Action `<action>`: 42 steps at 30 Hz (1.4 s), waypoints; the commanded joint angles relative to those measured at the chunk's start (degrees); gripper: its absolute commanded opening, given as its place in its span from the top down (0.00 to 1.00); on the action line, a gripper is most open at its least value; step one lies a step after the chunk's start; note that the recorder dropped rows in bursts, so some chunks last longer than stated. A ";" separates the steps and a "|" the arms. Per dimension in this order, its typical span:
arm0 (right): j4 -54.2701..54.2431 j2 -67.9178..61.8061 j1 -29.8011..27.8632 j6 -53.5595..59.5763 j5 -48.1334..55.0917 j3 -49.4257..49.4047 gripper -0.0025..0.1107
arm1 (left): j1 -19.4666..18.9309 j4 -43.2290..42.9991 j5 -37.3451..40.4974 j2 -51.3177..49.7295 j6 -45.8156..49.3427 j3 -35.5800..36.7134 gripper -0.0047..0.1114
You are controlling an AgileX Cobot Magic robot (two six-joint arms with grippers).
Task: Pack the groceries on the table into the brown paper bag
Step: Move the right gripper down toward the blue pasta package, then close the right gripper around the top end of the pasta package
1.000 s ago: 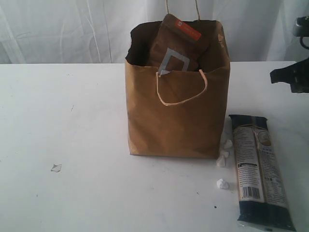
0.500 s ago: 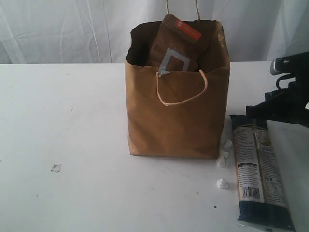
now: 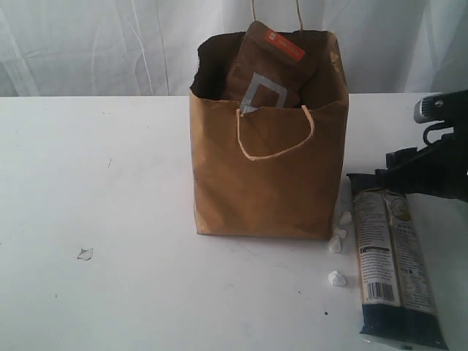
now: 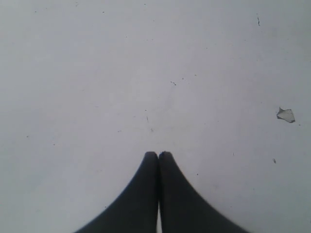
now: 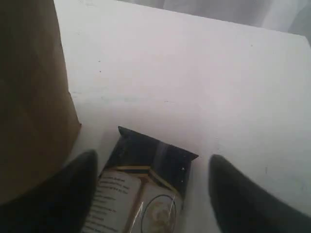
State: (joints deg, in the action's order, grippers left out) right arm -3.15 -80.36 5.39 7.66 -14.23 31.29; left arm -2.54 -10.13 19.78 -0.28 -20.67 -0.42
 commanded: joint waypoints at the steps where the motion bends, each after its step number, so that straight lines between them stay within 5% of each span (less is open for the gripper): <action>1: -0.02 -0.07 0.26 -1.50 11.79 4.09 0.26 | -0.15 0.02 2.21 0.28 -0.04 0.42 0.96; 16: -0.74 -0.07 1.58 -4.85 39.52 16.36 0.26 | -0.15 0.02 2.21 0.28 -0.04 0.42 0.96; 34: -5.00 -8.81 1.58 -6.74 48.81 17.59 0.26 | -0.15 0.02 2.21 0.28 -0.04 0.42 0.96; 42: -4.61 -14.61 1.47 -6.78 43.79 18.32 0.26 | -0.15 0.02 2.21 0.28 -0.04 0.42 0.96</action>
State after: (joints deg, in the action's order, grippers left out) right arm -8.03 -93.61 6.88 1.03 32.08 49.33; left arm -2.54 -10.13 19.78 -0.28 -20.67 -0.42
